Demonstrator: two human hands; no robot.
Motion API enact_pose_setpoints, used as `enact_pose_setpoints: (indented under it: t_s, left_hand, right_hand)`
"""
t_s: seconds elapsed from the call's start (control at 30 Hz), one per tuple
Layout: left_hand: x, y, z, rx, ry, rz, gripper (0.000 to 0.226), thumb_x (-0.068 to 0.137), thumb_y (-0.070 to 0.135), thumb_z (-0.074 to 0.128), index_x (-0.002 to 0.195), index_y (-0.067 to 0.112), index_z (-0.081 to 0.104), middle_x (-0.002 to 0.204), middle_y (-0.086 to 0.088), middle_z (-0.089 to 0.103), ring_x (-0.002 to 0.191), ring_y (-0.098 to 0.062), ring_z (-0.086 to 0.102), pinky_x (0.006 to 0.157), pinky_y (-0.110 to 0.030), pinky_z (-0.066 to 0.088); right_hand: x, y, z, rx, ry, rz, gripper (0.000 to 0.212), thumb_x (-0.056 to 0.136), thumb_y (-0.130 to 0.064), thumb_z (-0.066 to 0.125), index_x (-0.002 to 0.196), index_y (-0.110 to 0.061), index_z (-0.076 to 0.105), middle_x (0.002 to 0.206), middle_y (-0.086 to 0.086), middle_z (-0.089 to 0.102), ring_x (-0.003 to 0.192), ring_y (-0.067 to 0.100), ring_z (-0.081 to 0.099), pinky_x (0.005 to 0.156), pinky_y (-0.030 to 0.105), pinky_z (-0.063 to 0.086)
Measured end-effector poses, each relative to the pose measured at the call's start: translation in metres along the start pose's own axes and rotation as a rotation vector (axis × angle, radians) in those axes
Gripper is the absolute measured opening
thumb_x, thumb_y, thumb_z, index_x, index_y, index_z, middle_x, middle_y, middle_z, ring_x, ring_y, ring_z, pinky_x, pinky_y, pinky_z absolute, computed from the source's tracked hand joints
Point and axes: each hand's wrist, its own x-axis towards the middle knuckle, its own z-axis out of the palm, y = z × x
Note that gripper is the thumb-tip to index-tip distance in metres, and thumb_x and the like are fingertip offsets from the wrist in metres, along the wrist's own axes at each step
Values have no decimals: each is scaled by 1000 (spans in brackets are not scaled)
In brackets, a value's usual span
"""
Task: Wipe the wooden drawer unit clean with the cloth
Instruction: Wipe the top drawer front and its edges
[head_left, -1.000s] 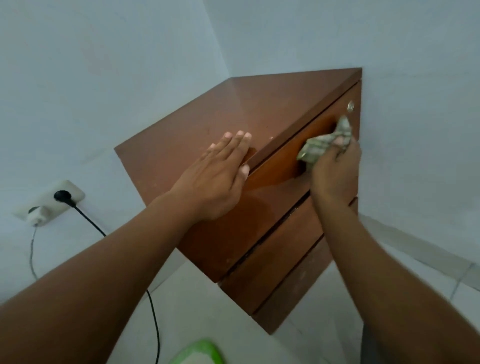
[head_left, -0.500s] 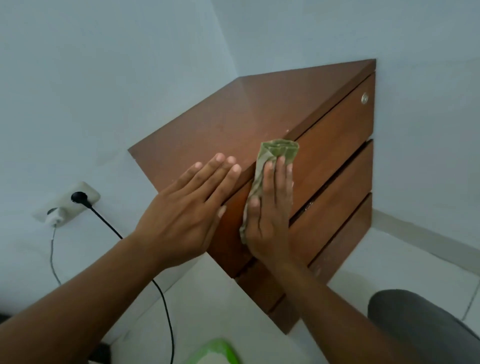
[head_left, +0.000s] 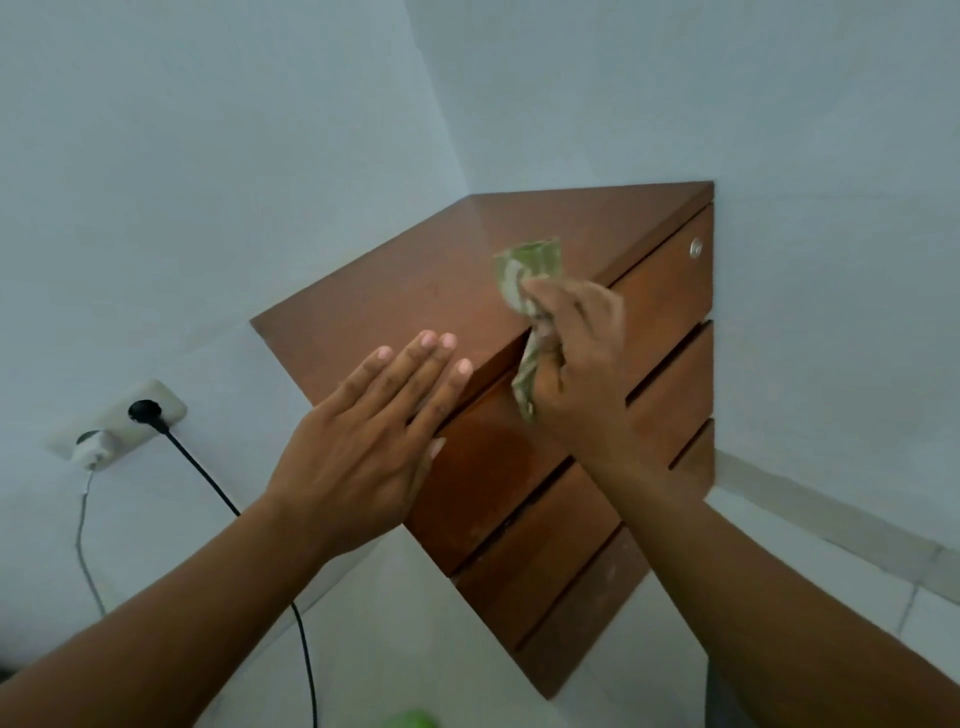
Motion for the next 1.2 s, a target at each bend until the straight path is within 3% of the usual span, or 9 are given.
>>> enact_pose_setpoints:
  t_s: [0.13, 0.33, 0.5, 0.6, 0.77, 0.87, 1.0, 1.13, 1.2]
  left_hand:
    - [-1, 2, -1, 15, 9, -7, 63, 106, 36, 28, 160, 6, 15, 167, -18, 14, 156, -31, 12, 122, -52, 24]
    - [2, 2, -1, 20, -7, -21, 64, 106, 39, 23, 160, 9, 13, 167, -18, 11, 156, -32, 8, 124, -52, 19]
    - [1, 7, -4, 64, 17, -50, 63, 106, 39, 22, 160, 9, 13, 167, -19, 10, 156, -33, 9, 124, -52, 19]
    - [0, 8, -3, 94, 51, -38, 63, 106, 38, 26, 160, 6, 16, 167, -19, 14, 155, -32, 13, 124, -51, 21]
    - [-2, 8, 1, 92, 71, -56, 63, 107, 37, 23, 159, 4, 14, 167, -19, 14, 155, -31, 13, 125, -49, 18]
    - [-2, 8, 4, 61, 50, -75, 64, 107, 38, 25, 160, 4, 11, 167, -18, 11, 156, -30, 9, 125, -49, 16]
    - [-2, 12, 6, -7, 41, -166, 66, 106, 41, 26, 160, 7, 9, 167, -18, 9, 156, -30, 6, 125, -50, 17]
    - [1, 22, 4, -87, 61, -315, 67, 106, 45, 25, 161, 10, 11, 167, -17, 11, 156, -29, 6, 126, -48, 14]
    - [1, 25, 4, -86, 68, -357, 69, 105, 46, 28, 160, 8, 12, 167, -17, 11, 156, -28, 6, 126, -47, 13]
  right_hand:
    - [-4, 16, 2, -120, -159, -185, 31, 91, -9, 52, 116, -15, 70, 124, 4, 65, 124, 29, 51, 97, 42, 34]
    - [42, 87, -10, -125, -10, 104, 45, 88, 7, 47, 122, -13, 69, 126, 7, 63, 120, 30, 49, 99, 40, 45]
    - [6, 65, -24, 18, 272, 681, 39, 100, -3, 41, 131, -15, 60, 125, -1, 61, 111, 11, 56, 100, 34, 51]
    - [-62, -8, -21, 106, 149, 509, 36, 103, -11, 42, 136, -16, 55, 126, -6, 57, 104, 1, 58, 89, 8, 45]
    - [-127, -62, 19, 77, -101, 174, 49, 99, -19, 44, 147, -12, 46, 153, 6, 43, 140, 24, 42, 118, 35, 27]
    - [-119, -27, 19, -12, -97, 204, 50, 100, -23, 45, 149, -13, 43, 151, 8, 43, 133, 24, 43, 112, 34, 31]
    - [-74, 15, -10, 1, 40, 566, 41, 99, -9, 48, 140, -14, 51, 130, 9, 49, 112, 24, 54, 94, 44, 55]
    - [26, 24, -31, 21, 48, 388, 43, 95, 0, 46, 135, -12, 57, 123, 11, 55, 111, 17, 52, 98, 10, 40]
    - [86, 28, -26, 11, -193, 332, 44, 97, -1, 44, 135, -18, 58, 122, 6, 62, 103, 13, 57, 88, 14, 46]
